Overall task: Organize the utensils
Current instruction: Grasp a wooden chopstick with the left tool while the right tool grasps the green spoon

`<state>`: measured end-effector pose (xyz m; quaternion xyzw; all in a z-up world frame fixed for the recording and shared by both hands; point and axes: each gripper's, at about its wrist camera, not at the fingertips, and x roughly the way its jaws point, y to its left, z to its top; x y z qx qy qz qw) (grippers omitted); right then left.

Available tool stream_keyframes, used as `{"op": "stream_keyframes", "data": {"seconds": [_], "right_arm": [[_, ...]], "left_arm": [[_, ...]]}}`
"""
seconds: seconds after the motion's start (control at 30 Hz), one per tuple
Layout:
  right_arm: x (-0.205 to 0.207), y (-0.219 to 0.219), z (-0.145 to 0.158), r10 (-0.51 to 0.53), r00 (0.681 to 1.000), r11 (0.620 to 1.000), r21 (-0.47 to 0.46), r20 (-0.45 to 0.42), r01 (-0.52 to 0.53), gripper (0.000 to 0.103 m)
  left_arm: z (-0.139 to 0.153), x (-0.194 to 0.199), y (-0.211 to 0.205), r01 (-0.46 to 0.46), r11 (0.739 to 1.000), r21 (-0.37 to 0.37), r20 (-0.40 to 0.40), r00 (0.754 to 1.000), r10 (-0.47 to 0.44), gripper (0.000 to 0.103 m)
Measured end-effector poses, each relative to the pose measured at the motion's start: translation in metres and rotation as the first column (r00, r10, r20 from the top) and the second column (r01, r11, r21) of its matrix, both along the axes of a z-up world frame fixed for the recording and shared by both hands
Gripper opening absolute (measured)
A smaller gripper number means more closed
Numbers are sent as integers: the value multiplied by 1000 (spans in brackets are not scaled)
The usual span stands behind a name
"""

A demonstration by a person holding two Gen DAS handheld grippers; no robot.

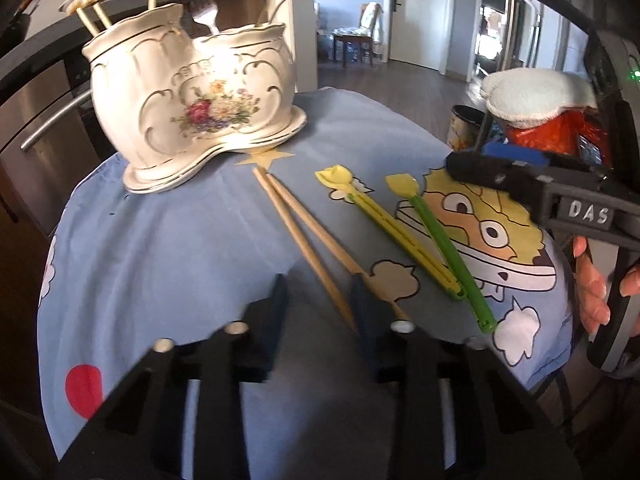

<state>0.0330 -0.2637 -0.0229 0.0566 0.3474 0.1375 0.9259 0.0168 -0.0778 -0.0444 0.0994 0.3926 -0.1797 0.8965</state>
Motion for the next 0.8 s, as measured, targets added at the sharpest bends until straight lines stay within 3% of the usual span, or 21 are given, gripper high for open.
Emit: {"op": "stream_keyframes", "data": {"seconds": [0.13, 0.27, 0.47, 0.6, 0.8], "right_arm": [[-1, 11, -5, 51, 998, 999, 0, -49, -51, 47], [-3, 25, -7, 88, 993, 996, -20, -75, -90, 29], [-2, 41, -15, 108, 987, 991, -69, -122, -117, 23], [-1, 41, -10, 131, 985, 985, -101, -115, -142, 10], [2, 26, -2, 140, 984, 974, -163, -108, -156, 9]], "left_arm": [[0, 1, 3, 5, 1000, 6, -7, 1000, -5, 11], [3, 2, 10, -5, 1000, 12, -11, 1000, 5, 9], [4, 4, 20, -17, 999, 38, -10, 1000, 17, 8], [7, 3, 29, -14, 998, 59, -21, 1000, 15, 7], [5, 0, 47, -20, 996, 83, -38, 999, 23, 7]]}}
